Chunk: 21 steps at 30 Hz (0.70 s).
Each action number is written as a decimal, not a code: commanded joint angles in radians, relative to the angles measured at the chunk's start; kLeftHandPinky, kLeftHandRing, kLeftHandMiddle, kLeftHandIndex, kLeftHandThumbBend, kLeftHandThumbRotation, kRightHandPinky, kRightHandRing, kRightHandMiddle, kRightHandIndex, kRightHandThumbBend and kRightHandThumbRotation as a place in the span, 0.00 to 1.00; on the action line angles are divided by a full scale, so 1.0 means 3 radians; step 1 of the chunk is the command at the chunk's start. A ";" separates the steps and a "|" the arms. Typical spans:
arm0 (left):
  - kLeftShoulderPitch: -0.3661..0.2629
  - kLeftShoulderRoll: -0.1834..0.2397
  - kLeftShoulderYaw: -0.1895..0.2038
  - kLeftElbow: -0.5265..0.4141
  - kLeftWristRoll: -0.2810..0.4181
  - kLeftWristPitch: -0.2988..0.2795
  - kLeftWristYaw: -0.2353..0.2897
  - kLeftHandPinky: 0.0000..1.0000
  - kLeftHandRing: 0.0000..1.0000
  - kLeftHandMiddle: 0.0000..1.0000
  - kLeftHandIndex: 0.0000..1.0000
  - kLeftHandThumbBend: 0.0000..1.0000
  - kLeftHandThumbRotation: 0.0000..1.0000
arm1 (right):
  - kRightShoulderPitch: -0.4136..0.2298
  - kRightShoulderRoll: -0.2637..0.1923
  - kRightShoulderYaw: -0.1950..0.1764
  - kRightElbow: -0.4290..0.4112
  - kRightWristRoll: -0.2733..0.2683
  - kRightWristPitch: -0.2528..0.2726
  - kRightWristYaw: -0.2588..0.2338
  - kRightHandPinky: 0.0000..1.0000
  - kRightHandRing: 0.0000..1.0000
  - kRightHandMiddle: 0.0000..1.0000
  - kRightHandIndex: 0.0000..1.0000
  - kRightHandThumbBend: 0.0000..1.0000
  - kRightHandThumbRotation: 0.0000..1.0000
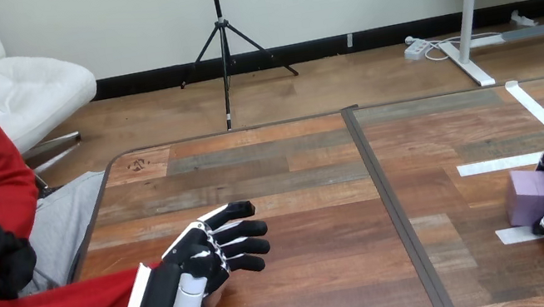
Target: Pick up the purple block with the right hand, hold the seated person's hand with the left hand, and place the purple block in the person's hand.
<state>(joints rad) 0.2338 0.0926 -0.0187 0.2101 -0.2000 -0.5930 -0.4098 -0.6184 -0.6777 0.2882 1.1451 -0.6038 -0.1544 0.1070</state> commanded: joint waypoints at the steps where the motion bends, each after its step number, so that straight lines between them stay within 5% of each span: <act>1: -0.0136 -0.0033 0.0021 -0.0096 -0.0059 -0.0048 0.0008 0.60 0.65 0.68 0.72 0.76 0.96 | -0.0204 0.0090 -0.0034 0.0053 0.0092 -0.0127 -0.0136 0.50 0.57 0.60 0.55 0.60 0.00; 21: -0.0167 -0.0026 0.0039 -0.0063 -0.0070 -0.0085 0.0010 0.61 0.66 0.68 0.71 0.77 0.94 | -0.0202 0.0140 -0.0054 0.0060 0.0201 -0.0231 -0.0390 0.46 0.53 0.56 0.50 0.60 0.00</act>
<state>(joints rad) 0.2337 0.0925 -0.0175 0.2101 -0.2067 -0.5930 -0.4083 -0.6183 -0.6591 0.2867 1.1751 -0.5642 -0.2050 0.0356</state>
